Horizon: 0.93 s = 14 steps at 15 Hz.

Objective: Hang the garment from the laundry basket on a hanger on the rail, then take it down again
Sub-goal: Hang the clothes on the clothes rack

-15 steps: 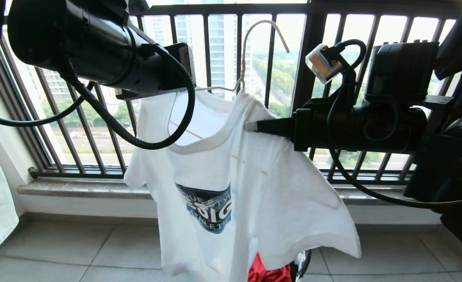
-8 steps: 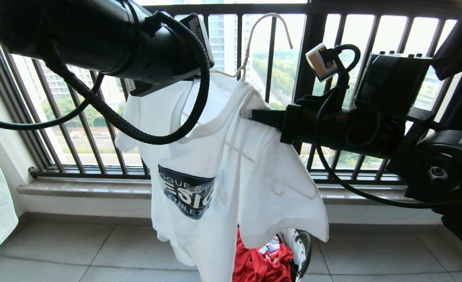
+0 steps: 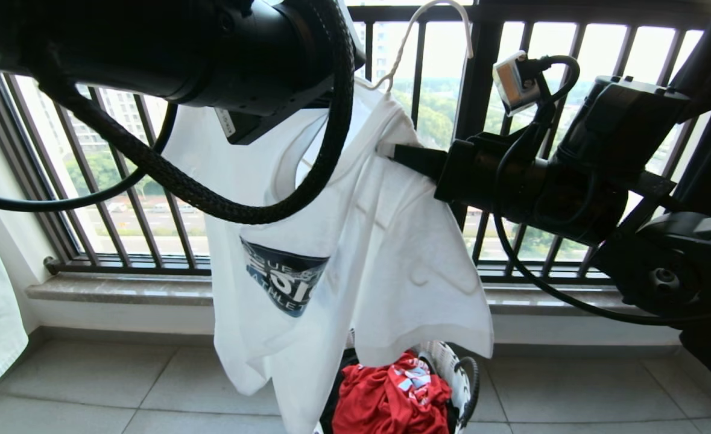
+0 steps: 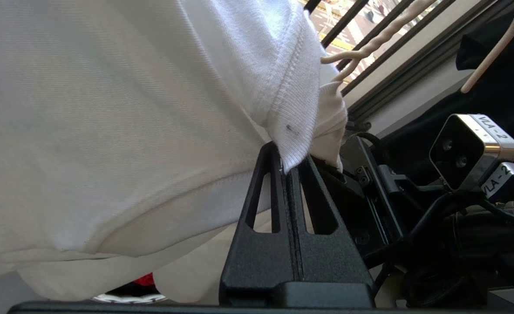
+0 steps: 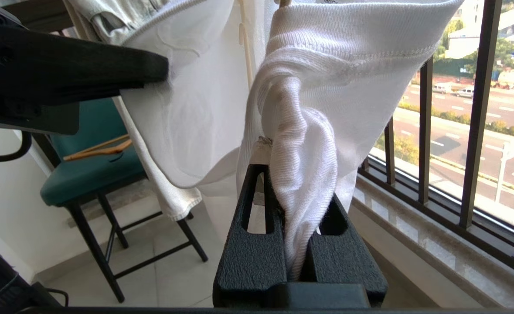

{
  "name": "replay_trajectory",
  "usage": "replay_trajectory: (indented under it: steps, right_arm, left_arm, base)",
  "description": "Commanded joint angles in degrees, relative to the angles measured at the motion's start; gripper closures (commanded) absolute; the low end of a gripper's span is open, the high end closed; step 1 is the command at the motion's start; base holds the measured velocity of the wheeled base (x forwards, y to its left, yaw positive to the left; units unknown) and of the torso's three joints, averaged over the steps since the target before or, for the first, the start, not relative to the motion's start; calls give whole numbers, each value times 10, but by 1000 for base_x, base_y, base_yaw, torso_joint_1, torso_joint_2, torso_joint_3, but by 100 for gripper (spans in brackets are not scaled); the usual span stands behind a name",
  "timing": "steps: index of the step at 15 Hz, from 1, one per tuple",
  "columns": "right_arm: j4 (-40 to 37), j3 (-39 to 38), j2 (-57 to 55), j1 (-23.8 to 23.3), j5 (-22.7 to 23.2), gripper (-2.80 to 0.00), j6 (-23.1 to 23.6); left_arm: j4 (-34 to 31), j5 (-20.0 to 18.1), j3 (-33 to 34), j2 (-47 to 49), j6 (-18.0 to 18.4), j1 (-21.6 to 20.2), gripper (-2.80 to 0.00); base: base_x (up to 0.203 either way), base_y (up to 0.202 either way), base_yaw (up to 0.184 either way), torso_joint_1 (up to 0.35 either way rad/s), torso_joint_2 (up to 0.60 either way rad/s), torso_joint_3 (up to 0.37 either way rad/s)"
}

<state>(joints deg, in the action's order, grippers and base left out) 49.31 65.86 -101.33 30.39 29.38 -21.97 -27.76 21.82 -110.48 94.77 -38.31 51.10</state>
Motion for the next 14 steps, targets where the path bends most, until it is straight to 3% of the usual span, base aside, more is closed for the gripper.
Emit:
replay_trajectory:
  steps: [1, 3, 6, 10, 14]
  right_arm:
    - [49, -12, 0, -1, -3, 0, -8]
    - [48, -13, -2, -2, -6, 0, -6]
    - [40, -9, -14, 4, -6, 0, -6]
    - [41, -12, -18, 17, -6, 0, -9]
    - [41, -15, -19, 27, -6, 0, -10]
  left_arm:
    - [-2, -4, 14, 13, -10, 1, 0]
    - [6, -27, 34, 13, -30, 1, 0]
    - [71, -55, 44, 20, -30, 0, 0]
    - [84, -53, 43, 29, -31, 1, 0]
    - [148, -52, 38, 26, 20, 2, 0]
  base:
    - [0, 0, 0, 0, 0, 0]
    - [0, 0, 0, 0, 0, 0]
    - [0, 0, 0, 0, 0, 0]
    - [0, 0, 0, 0, 0, 0]
    - [0, 0, 0, 0, 0, 0]
